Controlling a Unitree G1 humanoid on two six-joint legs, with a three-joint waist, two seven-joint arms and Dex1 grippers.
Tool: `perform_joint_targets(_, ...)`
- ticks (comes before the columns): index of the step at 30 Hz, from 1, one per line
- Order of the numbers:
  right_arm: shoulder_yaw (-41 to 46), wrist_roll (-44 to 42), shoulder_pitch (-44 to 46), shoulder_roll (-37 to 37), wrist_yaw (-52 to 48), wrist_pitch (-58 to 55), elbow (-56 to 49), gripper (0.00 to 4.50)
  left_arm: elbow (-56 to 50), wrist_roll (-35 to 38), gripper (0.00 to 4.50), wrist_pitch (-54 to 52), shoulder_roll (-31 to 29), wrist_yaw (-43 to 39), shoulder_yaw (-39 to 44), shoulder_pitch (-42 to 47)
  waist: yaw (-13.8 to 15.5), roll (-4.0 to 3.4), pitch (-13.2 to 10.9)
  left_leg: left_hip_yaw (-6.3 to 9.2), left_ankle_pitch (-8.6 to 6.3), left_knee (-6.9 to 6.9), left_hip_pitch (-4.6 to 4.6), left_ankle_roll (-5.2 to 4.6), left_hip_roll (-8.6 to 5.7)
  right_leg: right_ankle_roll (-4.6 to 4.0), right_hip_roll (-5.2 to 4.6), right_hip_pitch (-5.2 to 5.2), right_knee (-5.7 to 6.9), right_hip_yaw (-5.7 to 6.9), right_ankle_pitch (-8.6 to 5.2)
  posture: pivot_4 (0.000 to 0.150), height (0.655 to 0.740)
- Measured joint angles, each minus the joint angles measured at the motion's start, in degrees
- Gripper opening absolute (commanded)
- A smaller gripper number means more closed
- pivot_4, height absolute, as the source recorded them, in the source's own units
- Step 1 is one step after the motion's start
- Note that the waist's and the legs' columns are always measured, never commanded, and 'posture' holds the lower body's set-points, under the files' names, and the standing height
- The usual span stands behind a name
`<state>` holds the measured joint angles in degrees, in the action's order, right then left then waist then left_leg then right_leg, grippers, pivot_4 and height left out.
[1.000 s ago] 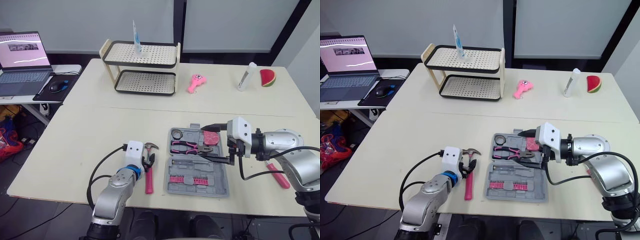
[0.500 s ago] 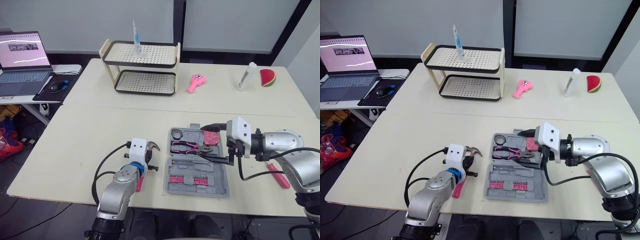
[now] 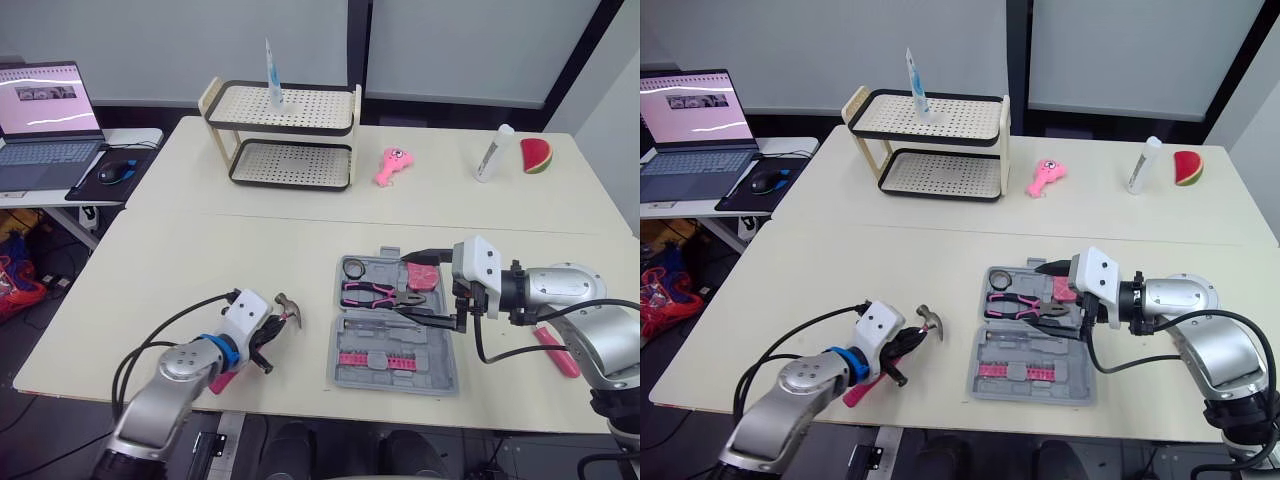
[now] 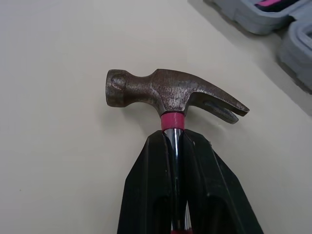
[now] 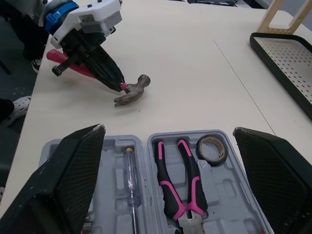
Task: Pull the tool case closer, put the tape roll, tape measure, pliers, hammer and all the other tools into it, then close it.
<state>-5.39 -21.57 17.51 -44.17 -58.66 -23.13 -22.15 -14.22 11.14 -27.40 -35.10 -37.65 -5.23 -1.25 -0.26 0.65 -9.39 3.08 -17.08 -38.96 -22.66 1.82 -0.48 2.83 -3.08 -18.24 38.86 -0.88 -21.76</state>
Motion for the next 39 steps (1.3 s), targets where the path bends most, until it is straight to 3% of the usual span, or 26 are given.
perform_joint_targets(8, 0.55, -0.04, -0.71, -0.67, -0.04, -0.01, -0.22, 4.5, 15.66, 1.72, 0.06, 14.35, -12.96, -24.04, -0.18, 10.14, -0.16, -0.02, -0.04, 0.02, -0.01, 0.01, -0.03, -0.02, -0.01, 0.0, 0.02, -0.07, 0.04, 0.05, 0.0, 0.15, 0.74)
perform_joint_targets(14, 2.09, -1.32, -2.12, -1.87, 0.0, -1.98, -3.23, 4.5, 19.23, 1.07, 0.06, 16.01, -14.66, -33.25, -2.55, 21.59, -0.08, 0.02, -0.08, 0.04, -0.01, -0.02, -0.13, -0.02, -0.04, 0.0, 0.05, -0.11, 0.05, 0.08, 0.0, 0.15, 0.74)
perform_joint_targets(18, 2.93, -2.41, -4.14, -3.26, 0.08, -4.04, -5.17, 4.5, 17.48, 1.23, 0.06, 11.53, -14.9, -38.04, -5.23, 27.54, -0.37, 0.01, -0.09, 0.03, -0.01, -0.01, -0.14, -0.02, -0.04, 0.0, 0.07, -0.12, 0.08, 0.08, 0.0, 0.15, 0.74)
perform_joint_targets(23, 6.3, -4.53, -8.24, -7.14, 0.1, -8.2, -9.1, 4.5, 10.39, 3.22, 0.06, 1.07, -8.41, -39.4, -10.12, 37.15, 0.02, 0.08, -0.13, 0.04, -0.01, -0.08, -0.21, -0.02, -0.08, 0.0, 0.23, -0.07, 0.05, 0.03, 0.0, 0.15, 0.74)
perform_joint_targets(39, 18.36, -8.93, -17.4, -13.96, 1.69, -17.68, -14.1, 4.5, 9.33, -3.37, 0.06, -1.19, 11.15, -32.14, -27.1, 37.68, -0.09, 0.11, -0.15, -0.03, -0.01, -0.1, -0.19, -0.03, -0.02, 0.0, 0.36, 0.0, 0.05, -0.05, 0.0, 0.15, 0.74)
